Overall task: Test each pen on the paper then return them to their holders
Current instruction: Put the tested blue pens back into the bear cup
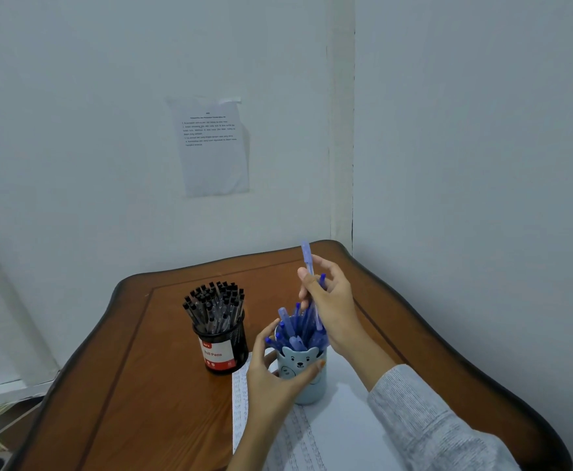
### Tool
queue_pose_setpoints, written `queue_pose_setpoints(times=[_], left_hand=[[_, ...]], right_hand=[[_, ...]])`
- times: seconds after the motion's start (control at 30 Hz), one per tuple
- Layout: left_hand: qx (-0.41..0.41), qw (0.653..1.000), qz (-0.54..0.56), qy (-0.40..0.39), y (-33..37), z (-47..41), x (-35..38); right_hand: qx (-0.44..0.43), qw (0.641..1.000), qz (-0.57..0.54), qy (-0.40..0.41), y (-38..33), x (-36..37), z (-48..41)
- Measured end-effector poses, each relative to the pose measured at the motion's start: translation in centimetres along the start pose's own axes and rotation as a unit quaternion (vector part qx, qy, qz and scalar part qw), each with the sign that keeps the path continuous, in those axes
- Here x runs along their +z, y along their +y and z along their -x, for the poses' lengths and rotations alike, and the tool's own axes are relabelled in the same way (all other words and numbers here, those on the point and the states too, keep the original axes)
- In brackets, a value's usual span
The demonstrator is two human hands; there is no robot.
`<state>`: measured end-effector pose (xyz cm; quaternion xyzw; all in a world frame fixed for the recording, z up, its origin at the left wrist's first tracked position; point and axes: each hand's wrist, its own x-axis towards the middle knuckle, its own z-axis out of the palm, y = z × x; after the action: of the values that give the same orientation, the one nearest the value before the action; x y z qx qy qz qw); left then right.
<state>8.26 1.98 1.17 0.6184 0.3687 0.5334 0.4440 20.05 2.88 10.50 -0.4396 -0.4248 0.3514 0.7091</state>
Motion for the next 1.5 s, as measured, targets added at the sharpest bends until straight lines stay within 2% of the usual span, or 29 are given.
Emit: queue_pose_setpoints(times=[0.2, 0.37, 0.53, 0.6, 0.67, 0.73, 0.83, 0.97, 1.07, 1.3, 1.43, 1.5], left_hand=[[0.005, 1.0, -0.007, -0.009, 0.3, -0.1, -0.6], [0.01, 1.0, -0.006, -0.001, 0.5, -0.5, -1.1], [0.011, 1.0, -0.004, 0.008, 0.9, -0.9, -1.3], [0.009, 1.0, 0.008, 0.015, 1.0, -1.0, -1.3], [0.008, 1.0, 0.014, 0.019, 1.1, -1.0, -1.2], [0.008, 1.0, 0.012, 0.018, 1.2, -1.0, -1.2], [0.009, 1.0, 0.008, 0.028, 1.4, -1.0, -1.1], [0.027, 0.999, -0.021, 0.024, 1.8, -1.1, -0.5], [0.032, 0.999, -0.033, -0.006, 2.0, -0.9, 0.0], [0.028, 0.999, -0.017, -0.023, 2.2, -0.3, -0.1], [0.016, 0.999, -0.024, -0.015, 1.9, -0.3, -0.1], [0.016, 1.0, -0.023, -0.003, 2.1, -0.4, -0.1]], right_hand=[[-0.016, 0.999, 0.03, -0.037, -0.5, 0.2, 0.0], [-0.055, 0.989, 0.098, -0.093, -0.7, -0.4, 0.5], [-0.092, 0.975, 0.185, -0.075, -0.3, -1.0, 1.3], [-0.058, 0.976, 0.186, -0.095, -0.7, -1.4, 1.6], [0.027, 0.98, 0.135, -0.146, -0.9, -1.6, 1.7], [0.069, 0.98, 0.103, -0.154, -0.8, -1.9, 1.7], [0.031, 0.988, 0.089, -0.119, -0.3, -2.5, 1.9], [-0.03, 0.965, 0.184, -0.186, 0.3, -1.3, 3.5], [-0.087, 0.951, 0.265, -0.132, 0.7, -0.7, 3.1], [-0.105, 0.961, 0.253, -0.041, 0.8, -1.6, 1.4], [-0.134, 0.955, 0.258, -0.059, -0.4, -1.7, 0.6], [-0.115, 0.96, 0.237, -0.092, -1.1, -1.6, 0.3]])
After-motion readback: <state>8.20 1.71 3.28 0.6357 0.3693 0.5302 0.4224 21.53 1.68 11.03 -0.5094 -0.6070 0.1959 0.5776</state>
